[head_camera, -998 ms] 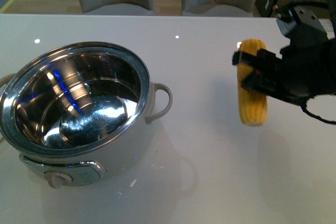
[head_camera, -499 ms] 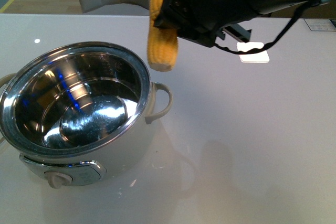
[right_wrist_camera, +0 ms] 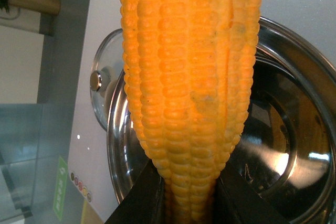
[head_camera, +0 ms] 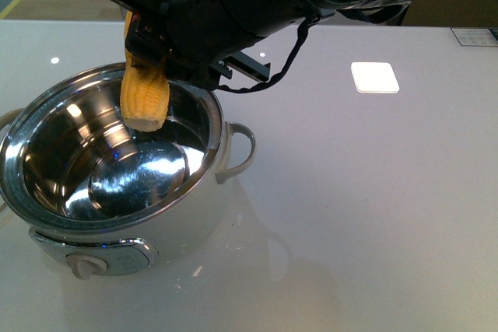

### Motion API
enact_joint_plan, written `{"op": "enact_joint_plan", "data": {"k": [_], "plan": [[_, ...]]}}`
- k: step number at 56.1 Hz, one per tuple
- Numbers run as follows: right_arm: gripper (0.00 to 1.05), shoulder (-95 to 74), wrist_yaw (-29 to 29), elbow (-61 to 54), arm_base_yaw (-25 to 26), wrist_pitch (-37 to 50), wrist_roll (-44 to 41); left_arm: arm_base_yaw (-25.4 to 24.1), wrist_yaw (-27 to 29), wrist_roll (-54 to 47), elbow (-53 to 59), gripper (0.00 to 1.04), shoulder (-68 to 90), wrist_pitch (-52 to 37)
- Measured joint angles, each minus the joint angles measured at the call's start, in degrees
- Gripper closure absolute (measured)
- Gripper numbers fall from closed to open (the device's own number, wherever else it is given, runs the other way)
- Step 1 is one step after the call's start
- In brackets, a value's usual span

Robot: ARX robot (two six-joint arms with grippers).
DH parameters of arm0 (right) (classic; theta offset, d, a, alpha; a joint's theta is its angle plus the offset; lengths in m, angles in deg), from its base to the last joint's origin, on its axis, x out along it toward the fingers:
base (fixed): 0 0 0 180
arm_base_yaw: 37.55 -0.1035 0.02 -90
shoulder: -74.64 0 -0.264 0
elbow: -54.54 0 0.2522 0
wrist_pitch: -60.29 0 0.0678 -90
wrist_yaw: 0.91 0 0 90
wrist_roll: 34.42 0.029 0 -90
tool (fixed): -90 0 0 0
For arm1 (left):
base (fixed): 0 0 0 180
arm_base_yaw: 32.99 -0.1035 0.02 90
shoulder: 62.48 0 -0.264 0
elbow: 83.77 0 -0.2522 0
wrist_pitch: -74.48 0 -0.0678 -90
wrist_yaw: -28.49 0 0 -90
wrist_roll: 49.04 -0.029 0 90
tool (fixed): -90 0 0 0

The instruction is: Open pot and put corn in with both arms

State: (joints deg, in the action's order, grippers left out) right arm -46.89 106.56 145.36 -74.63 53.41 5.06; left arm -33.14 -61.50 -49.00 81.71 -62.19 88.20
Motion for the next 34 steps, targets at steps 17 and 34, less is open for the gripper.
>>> {"op": "enact_joint_plan", "data": {"k": [17,34], "plan": [[0.90,-4.9,0.4,5.8,-1.7,-2.7,0.9,0.0,0.0,0.0,0.0,0.07,0.0,0.0],[0.72,-7.5,0.5,8.0,-3.3,-4.8,1.1,0.0,0.0,0.0,0.0,0.07,0.0,0.0]]}}
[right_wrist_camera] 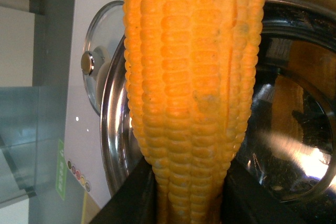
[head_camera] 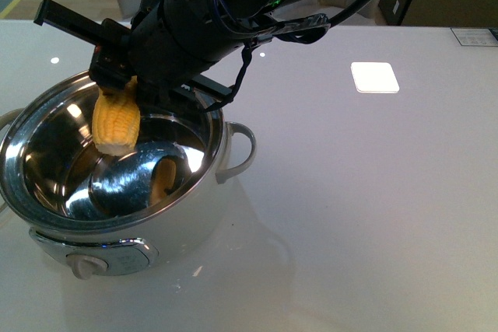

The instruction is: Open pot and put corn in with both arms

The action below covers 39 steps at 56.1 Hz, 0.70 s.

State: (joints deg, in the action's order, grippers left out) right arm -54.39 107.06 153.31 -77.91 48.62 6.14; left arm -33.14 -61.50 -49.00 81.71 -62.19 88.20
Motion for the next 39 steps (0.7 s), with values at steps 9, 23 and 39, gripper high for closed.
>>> {"op": "enact_joint_plan", "data": {"k": [9,23,39], "plan": [[0.47,0.0,0.0,-0.1,-0.1,0.1,0.0,0.0,0.0,0.0,0.0,0.07,0.0,0.0],[0.07,1.0,-0.5,-4.2,0.8,1.7,0.4,0.0,0.0,0.0,0.0,0.07,0.0,0.0],[0.09,13.1,-5.3,-16.3,7.5,8.2,-0.8,0.0,0.0,0.0,0.0,0.07,0.0,0.0]]}}
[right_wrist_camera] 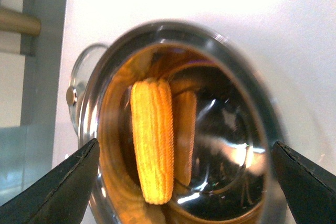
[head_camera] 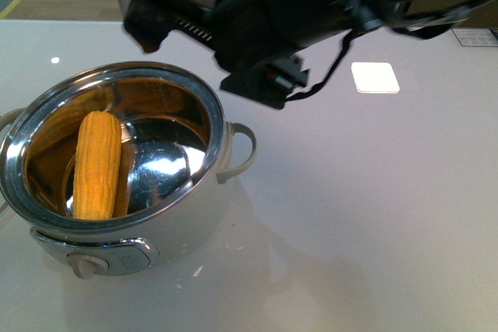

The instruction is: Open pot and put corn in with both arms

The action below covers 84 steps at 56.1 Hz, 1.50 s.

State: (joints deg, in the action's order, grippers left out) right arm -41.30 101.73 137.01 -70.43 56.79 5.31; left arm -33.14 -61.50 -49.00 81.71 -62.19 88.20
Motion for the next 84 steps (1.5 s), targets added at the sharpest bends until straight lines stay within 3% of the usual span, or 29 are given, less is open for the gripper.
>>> {"op": "enact_joint_plan", "data": {"k": [10,22,39,51,68,73,76,84], "plan": [[0.09,10.1,-4.5,-8.7,6.4,1.4,-3.7,0.0,0.0,0.0,0.0,0.07,0.0,0.0],[0.09,24.5,-12.7,-20.7,14.2,1.3,-14.1,0.0,0.0,0.0,0.0,0.07,0.0,0.0],[0.09,49.8,-17.9,-34.8,24.5,0.5,-21.9,0.0,0.0,0.0,0.0,0.07,0.0,0.0],[0.09,65.7,-19.4,-41.9,27.6,-2.0,-23.0,0.0,0.0,0.0,0.0,0.07,0.0,0.0],[0.09,78.5,-22.5,-46.2,27.7,-7.0,-24.8,0.0,0.0,0.0,0.0,0.07,0.0,0.0],[0.21,79.8,-14.6,-50.6,31.0,3.2,-30.6,0.0,0.0,0.0,0.0,0.07,0.0,0.0],[0.30,81.0,-13.4,-53.1,32.1,7.6,-34.1,0.0,0.0,0.0,0.0,0.07,0.0,0.0],[0.56,84.5,-12.8,-57.3,32.6,9.5,-37.9,0.0,0.0,0.0,0.0,0.07,0.0,0.0]]}}
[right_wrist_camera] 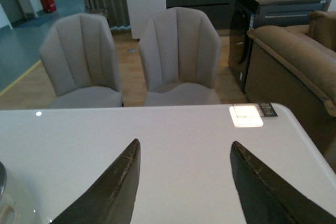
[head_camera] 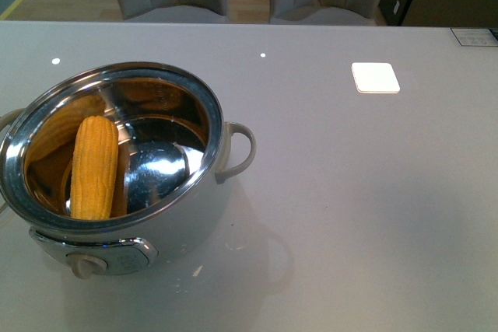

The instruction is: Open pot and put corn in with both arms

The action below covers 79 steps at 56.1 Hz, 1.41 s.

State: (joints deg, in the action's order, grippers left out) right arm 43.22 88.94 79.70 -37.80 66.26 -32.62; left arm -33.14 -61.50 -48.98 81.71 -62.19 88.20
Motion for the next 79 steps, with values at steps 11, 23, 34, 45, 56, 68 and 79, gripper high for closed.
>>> {"op": "enact_joint_plan", "data": {"k": [11,23,34,45,56,68,79], "plan": [[0.88,3.7,0.0,-3.5,0.1,-0.2,-1.0,0.0,0.0,0.0,0.0,0.07,0.0,0.0],[1.03,9.0,0.0,-6.8,0.1,-2.3,-1.5,0.0,0.0,0.0,0.0,0.07,0.0,0.0],[1.03,12.7,0.0,-8.2,0.1,-4.4,-1.5,0.0,0.0,0.0,0.0,0.07,0.0,0.0],[1.03,15.9,0.0,-9.3,0.1,-6.6,-1.5,0.0,0.0,0.0,0.0,0.07,0.0,0.0],[1.03,18.9,0.1,-10.0,0.1,-7.0,-1.5,0.0,0.0,0.0,0.0,0.07,0.0,0.0],[1.03,23.1,0.1,-10.0,0.1,-11.6,-1.5,0.0,0.0,0.0,0.0,0.07,0.0,0.0],[1.03,30.9,0.0,-10.0,0.1,-19.5,-1.5,0.0,0.0,0.0,0.0,0.07,0.0,0.0]]}}
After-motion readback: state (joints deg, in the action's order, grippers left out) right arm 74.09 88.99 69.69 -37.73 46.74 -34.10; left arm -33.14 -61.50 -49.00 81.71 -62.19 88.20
